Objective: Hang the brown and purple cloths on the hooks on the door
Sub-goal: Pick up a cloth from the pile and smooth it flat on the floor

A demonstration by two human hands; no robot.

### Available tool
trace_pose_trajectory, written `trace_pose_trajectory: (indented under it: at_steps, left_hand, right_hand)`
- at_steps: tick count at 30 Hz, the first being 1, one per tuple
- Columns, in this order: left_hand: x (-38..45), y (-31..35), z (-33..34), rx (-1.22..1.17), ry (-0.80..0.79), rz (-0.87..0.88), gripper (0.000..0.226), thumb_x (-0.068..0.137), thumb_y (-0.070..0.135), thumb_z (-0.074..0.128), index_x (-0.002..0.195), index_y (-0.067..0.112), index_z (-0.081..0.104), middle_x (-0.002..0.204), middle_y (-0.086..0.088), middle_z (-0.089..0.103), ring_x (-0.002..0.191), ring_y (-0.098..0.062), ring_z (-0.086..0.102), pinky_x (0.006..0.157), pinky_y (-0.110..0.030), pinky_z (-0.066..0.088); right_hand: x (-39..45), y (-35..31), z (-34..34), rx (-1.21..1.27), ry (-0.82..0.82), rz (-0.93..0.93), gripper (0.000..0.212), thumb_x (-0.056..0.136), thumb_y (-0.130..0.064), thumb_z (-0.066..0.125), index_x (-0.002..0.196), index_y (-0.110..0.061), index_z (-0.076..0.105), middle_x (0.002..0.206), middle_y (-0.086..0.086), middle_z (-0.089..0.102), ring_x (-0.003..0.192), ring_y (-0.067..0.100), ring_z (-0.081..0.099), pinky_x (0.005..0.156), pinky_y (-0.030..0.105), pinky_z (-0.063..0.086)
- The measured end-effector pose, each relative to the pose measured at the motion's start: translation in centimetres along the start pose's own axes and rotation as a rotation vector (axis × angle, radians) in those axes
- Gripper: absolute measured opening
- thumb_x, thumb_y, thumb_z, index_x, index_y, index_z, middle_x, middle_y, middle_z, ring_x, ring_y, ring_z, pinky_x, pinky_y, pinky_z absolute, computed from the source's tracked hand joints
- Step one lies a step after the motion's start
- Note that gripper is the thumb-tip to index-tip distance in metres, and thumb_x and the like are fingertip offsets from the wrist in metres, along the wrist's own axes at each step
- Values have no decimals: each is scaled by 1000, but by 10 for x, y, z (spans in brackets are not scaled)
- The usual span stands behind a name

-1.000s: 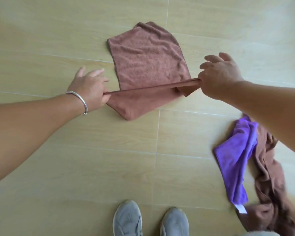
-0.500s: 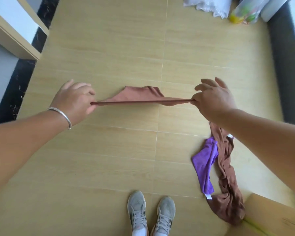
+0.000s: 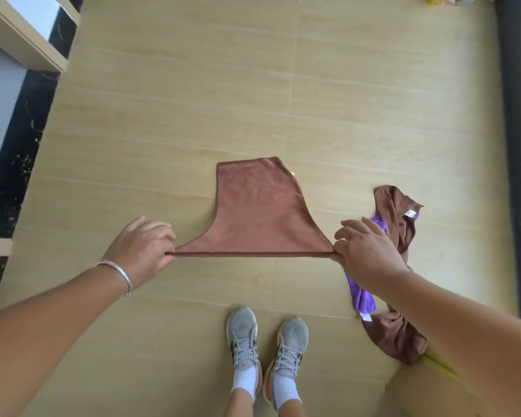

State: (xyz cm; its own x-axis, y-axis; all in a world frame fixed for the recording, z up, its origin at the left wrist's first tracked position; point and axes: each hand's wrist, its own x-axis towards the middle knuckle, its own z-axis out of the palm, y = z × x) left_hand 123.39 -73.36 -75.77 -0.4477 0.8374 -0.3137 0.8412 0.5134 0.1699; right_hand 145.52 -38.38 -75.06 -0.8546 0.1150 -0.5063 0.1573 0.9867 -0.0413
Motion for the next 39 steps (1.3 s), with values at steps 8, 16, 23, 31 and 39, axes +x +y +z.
trace_pose_trajectory:
  at_steps: [8,16,23,31,39]
  left_hand:
    - [30,-5,21,-22,-61,-242,19,88,40,63,101,31,75,122,10,63,127,-15,48,112,-43,19]
    - [112,-17,-56,-47,206,-326,15,90,29,63,94,22,76,113,1,67,103,-27,61,109,-50,21]
    - [181,-30,-178,8,426,-349,18,91,29,61,97,19,76,114,0,66,105,-28,59,107,-47,24]
    - [190,-26,-242,41,625,-270,16,92,17,60,98,15,75,119,-5,65,110,-29,59,101,-48,34]
    - [141,-1,-189,-44,648,-164,8,76,4,78,84,7,77,106,-15,70,105,-38,63,83,-50,49]
  right_hand:
    - [19,14,8,-12,-20,114,27,100,-36,44,112,-37,68,141,-13,49,145,12,18,118,41,5]
    - [65,69,-74,57,140,256,28,99,-30,44,110,-34,69,136,-11,53,142,14,24,116,40,9]
    - [98,113,-191,78,374,327,30,100,-33,42,109,-29,71,134,-6,56,142,17,27,116,39,10]
    - [87,126,-250,60,587,316,34,101,-33,37,122,-24,63,143,0,49,146,20,20,119,44,8]
    - [50,117,-179,75,720,184,21,93,-22,60,110,-17,71,126,4,64,133,27,45,113,52,28]
